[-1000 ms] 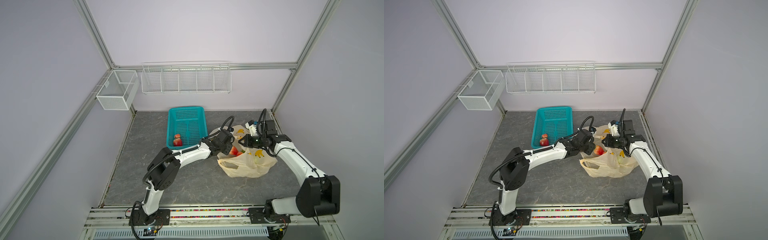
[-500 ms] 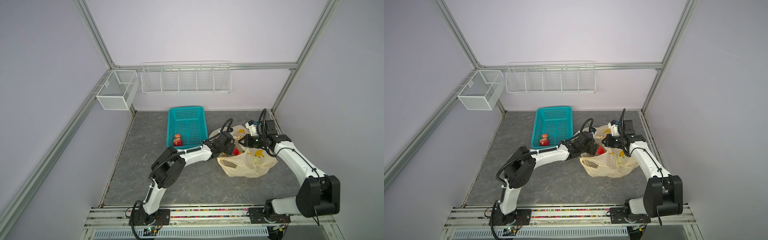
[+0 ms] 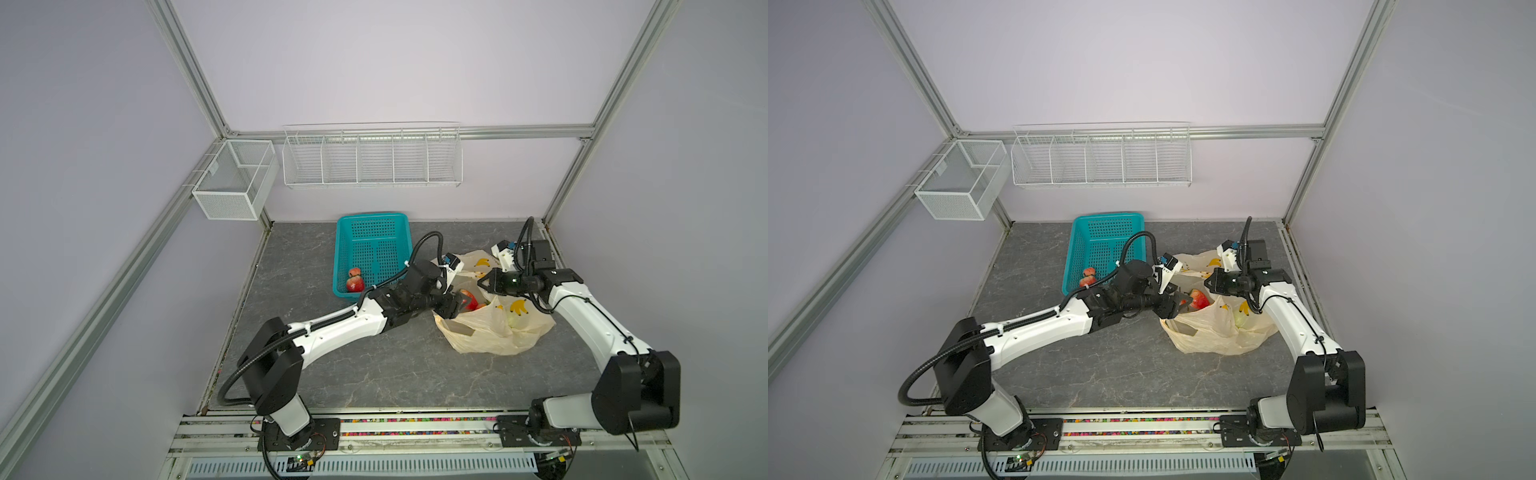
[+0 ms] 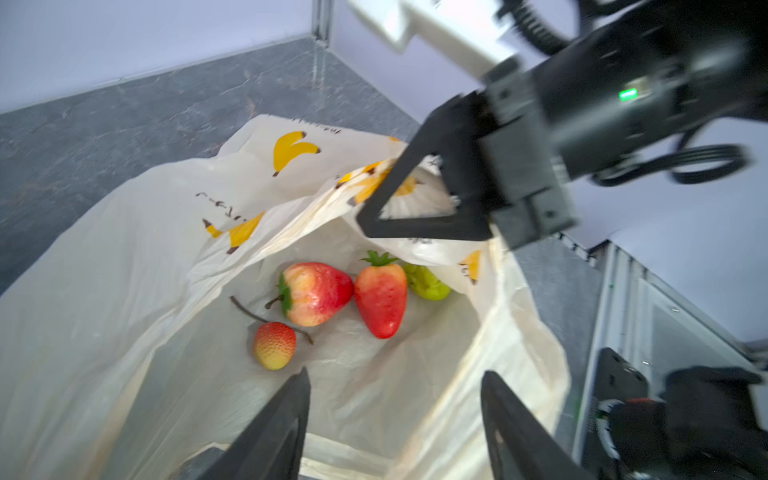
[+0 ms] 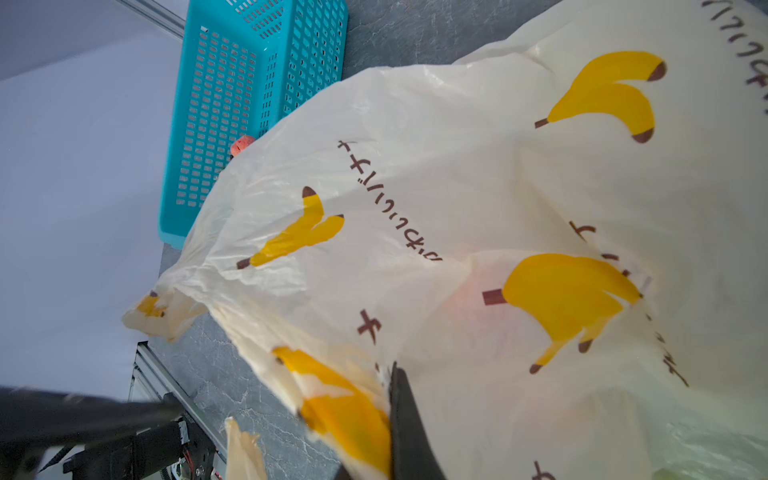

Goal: Place the fake fruits into the plastic bag and tie a complex knot
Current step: 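Withdraw the left gripper from the bag back over the basket, then lower the left gripper onto the leafy peach in the basket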

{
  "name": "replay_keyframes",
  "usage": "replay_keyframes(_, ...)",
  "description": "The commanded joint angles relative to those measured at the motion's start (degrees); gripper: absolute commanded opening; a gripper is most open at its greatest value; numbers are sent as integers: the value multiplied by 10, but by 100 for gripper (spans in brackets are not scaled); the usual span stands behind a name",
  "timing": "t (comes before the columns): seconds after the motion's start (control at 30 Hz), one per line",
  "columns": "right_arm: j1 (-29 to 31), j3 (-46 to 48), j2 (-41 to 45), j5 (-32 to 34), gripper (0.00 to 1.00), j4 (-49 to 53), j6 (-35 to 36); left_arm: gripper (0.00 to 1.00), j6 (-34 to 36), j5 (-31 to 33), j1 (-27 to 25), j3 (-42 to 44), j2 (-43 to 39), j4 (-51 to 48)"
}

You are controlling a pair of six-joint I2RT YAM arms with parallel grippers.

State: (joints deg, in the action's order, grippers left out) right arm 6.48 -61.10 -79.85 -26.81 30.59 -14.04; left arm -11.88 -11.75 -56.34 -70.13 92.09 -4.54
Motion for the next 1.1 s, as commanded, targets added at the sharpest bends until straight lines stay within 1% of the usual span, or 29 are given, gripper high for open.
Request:
replay_keyframes(0.0,-2,10,0,1,7,5,12,65,-7,-72,20,25,-54,0)
replay_keyframes(0.07,-2,10,1,0,7,6,12,65,-27,-31,43,49,-100,-10)
replay_keyframes(0.13,-2,10,4,0,7,5,13,66,-50,51,75,71,-142,-38)
replay_keyframes(0.2,-2,10,4,-2,7,3,12,66,-67,128,127,80,-172,-92)
replay_keyframes(0.23,-2,10,5,-4,7,1,12,67,-69,150,153,78,-175,-124)
replay_keyframes(0.3,-2,11,2,-6,7,-2,10,67,-64,187,210,59,-158,-198)
replay_keyframes(0.33,-2,10,1,-7,7,-2,10,67,-58,198,229,48,-148,-223)
replay_keyframes(0.4,-2,12,2,-8,7,-4,10,67,-40,211,262,29,-108,-260)
replay_keyframes(0.47,-2,14,4,-9,7,-7,9,68,-34,213,284,4,-65,-283)
replay_keyframes(0.53,-1,13,5,-12,7,-6,9,68,-30,233,291,-35,-19,-316)
replay_keyframes(0.6,-1,15,9,-12,7,-6,9,69,-22,252,291,-79,44,-360)
replay_keyframes(0.7,-2,17,12,-14,7,-9,9,71,-15,248,292,-127,115,-389)
replay_keyframes(0.83,-2,19,15,-14,7,-10,9,73,-18,257,292,-151,166,-391)
replay_keyframes(1.0,-2,19,19,-7,7,-11,10,76,-16,305,293,-165,208,-407)
replay_keyframes(1.07,-2,20,18,-7,7,-11,11,76,-17,305,294,-170,224,-412)
